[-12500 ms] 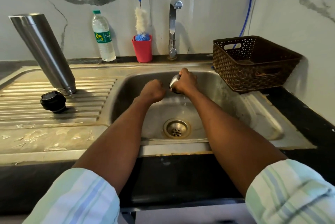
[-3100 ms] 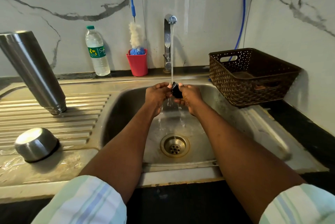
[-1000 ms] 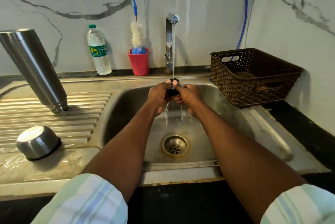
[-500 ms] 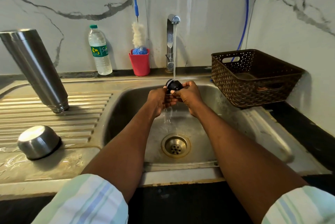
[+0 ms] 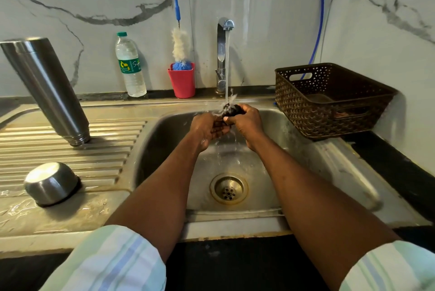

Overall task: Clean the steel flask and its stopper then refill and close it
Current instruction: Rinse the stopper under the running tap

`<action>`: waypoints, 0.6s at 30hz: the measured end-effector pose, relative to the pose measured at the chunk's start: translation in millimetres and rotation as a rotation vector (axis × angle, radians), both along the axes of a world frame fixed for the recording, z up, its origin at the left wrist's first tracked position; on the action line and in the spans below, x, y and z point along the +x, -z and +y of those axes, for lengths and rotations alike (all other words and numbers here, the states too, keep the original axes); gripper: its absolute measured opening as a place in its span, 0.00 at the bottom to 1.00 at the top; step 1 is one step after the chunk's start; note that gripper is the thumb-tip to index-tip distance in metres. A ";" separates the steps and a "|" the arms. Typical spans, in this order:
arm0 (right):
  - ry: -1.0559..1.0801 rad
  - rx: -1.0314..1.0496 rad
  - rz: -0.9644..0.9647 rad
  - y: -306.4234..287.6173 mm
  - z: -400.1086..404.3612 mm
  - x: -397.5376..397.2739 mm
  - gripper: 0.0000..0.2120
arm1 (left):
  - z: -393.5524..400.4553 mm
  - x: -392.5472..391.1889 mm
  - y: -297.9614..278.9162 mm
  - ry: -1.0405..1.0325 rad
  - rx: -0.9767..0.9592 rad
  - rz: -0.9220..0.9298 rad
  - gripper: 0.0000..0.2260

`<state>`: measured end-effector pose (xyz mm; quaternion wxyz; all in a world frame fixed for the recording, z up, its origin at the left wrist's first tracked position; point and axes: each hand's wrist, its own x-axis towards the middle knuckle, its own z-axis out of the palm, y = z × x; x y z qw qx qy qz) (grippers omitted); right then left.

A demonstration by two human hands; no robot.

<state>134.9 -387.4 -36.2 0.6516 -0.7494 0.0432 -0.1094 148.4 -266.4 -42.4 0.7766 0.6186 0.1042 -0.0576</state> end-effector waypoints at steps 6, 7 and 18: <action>-0.025 0.011 0.025 0.4 3.6 2.5 0.29 | 1.7 -2.2 1.5 0.015 0.132 0.011 0.09; -0.027 -0.007 0.043 2.0 4.6 3.9 0.29 | 2.2 -0.7 1.5 -0.039 0.133 0.017 0.08; 0.009 -0.044 0.169 5.7 7.3 7.7 0.12 | 11.8 40.7 -61.5 -0.025 0.079 -0.143 0.12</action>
